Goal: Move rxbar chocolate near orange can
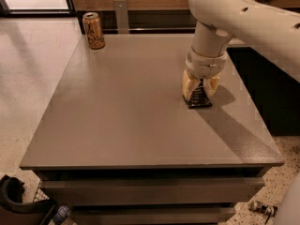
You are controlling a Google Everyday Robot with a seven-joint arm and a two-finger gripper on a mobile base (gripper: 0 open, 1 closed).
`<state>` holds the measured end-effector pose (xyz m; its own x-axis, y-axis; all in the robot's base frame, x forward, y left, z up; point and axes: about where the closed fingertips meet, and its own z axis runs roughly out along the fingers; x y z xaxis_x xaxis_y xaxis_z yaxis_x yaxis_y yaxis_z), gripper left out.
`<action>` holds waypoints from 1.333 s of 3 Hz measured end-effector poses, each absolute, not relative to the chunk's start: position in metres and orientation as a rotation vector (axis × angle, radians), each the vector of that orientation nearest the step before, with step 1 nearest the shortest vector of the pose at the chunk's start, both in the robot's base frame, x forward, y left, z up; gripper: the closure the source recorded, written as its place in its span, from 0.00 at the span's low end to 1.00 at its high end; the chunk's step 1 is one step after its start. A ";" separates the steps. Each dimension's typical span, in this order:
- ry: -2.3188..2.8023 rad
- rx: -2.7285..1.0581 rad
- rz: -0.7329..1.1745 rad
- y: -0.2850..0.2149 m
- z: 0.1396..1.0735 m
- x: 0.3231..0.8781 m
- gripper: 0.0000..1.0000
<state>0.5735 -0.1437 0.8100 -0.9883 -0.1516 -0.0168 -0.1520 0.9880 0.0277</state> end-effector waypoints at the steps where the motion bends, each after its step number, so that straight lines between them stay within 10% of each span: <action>1: 3.118 -0.238 0.045 -0.144 0.823 0.573 1.00; 4: 2.910 -0.426 0.014 -0.120 0.896 0.587 1.00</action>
Offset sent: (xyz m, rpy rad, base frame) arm 0.0000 0.0000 0.0068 -0.0001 0.0001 -0.0001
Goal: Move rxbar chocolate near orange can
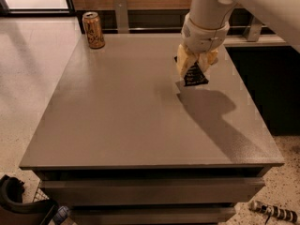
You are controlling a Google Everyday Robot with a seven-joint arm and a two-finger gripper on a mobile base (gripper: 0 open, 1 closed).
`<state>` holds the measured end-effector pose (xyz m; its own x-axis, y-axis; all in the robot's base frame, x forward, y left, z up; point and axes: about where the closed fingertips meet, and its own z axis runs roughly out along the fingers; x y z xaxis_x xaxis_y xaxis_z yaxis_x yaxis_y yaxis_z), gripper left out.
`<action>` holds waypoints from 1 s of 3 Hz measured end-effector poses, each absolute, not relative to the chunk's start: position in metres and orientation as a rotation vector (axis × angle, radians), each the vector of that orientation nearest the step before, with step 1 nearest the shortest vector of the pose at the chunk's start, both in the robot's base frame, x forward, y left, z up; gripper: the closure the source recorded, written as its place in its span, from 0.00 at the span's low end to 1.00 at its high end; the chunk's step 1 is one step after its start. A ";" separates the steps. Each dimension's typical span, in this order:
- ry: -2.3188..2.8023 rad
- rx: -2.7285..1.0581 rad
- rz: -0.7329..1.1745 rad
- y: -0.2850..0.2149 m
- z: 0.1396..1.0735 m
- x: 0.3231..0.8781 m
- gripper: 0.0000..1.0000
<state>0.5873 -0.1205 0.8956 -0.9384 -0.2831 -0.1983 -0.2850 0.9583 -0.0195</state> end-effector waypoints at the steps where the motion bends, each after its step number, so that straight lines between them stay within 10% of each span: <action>1: 2.850 -0.563 0.038 -0.097 0.919 0.610 1.00; 3: 2.744 -0.748 0.185 -0.026 0.940 0.687 1.00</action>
Offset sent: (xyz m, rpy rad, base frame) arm 0.1371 0.1068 0.0878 0.1459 -0.1315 0.2834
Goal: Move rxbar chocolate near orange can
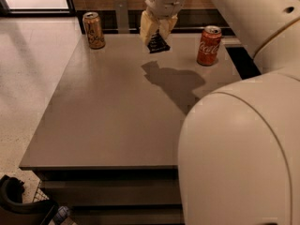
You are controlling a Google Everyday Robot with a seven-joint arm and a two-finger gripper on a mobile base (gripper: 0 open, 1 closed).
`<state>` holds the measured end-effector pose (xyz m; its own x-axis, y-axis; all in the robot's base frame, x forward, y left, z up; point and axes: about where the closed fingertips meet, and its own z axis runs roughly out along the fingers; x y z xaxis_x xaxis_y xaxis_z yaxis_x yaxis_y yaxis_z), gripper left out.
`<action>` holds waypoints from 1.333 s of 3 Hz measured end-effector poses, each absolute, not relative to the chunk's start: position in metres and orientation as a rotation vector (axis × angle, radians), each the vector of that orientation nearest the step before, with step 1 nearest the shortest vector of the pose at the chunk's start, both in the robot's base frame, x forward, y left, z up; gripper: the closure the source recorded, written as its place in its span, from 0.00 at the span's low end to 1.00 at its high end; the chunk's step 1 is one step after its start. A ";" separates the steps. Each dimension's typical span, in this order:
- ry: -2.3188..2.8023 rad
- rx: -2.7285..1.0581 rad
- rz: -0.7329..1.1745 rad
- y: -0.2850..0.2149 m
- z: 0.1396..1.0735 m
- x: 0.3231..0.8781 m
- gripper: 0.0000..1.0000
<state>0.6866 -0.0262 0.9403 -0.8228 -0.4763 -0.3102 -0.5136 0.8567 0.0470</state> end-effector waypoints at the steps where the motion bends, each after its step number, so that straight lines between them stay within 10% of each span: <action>1: 2.670 -0.767 0.288 0.018 0.947 0.719 1.00; 4: 2.552 -0.491 0.213 0.085 0.941 0.776 1.00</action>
Offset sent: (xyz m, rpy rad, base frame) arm 0.0690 0.0989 0.0061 0.1966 -0.1090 0.0138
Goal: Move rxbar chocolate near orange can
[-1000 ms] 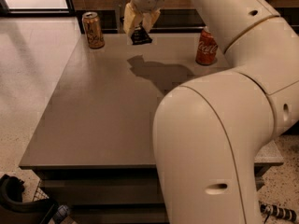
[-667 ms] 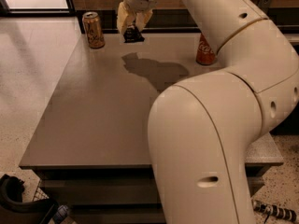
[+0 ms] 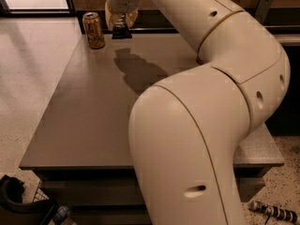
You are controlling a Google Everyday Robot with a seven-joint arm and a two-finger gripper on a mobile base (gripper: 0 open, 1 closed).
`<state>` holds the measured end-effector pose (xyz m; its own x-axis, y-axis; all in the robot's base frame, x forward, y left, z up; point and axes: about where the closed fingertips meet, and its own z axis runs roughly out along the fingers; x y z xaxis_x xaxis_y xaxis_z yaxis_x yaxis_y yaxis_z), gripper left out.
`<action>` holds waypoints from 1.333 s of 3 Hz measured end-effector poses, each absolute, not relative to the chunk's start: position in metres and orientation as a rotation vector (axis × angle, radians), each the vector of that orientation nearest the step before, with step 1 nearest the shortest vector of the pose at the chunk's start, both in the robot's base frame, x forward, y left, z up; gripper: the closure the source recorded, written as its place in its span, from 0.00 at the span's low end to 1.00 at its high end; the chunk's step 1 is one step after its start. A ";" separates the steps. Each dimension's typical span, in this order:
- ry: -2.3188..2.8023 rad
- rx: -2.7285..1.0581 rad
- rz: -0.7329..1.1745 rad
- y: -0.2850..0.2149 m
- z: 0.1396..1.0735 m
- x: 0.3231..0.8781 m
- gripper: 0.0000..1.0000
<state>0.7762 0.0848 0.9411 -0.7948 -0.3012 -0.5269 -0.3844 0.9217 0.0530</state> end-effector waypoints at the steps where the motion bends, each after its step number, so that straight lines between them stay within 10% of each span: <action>1: 2.534 -0.447 0.161 0.097 0.936 0.782 1.00; 4: 2.547 -0.452 0.154 0.099 0.926 0.783 0.29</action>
Offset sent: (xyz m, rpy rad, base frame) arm 0.0048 0.0105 -0.0039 -0.0193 -0.0267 -0.0351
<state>0.7827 0.0994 0.9263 -0.7963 -0.2864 -0.5328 -0.3486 0.9371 0.0172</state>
